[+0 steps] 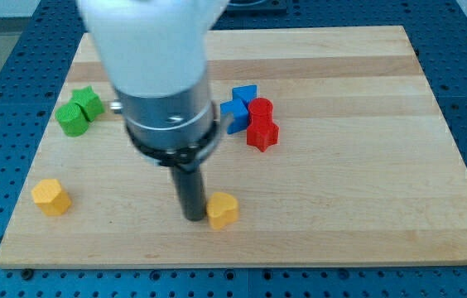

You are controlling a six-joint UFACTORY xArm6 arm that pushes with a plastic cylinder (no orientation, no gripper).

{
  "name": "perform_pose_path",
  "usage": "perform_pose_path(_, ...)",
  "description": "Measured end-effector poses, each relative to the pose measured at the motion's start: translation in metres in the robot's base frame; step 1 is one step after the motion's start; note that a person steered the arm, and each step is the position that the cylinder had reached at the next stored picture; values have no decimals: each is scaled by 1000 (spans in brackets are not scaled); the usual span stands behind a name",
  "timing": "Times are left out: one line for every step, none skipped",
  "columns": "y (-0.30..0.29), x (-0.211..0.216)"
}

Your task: Separate the yellow heart from the yellow hexagon

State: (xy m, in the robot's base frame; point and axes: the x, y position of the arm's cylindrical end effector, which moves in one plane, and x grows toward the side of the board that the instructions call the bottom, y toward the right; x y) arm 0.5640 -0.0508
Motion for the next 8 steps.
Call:
perform_pose_path(22, 0)
perform_pose_path(36, 2)
perform_pose_path(57, 9)
perform_pose_path(58, 9)
perform_pose_path(57, 10)
perform_pose_path(22, 40)
perform_pose_path(-18, 54)
perform_pose_path(-92, 51)
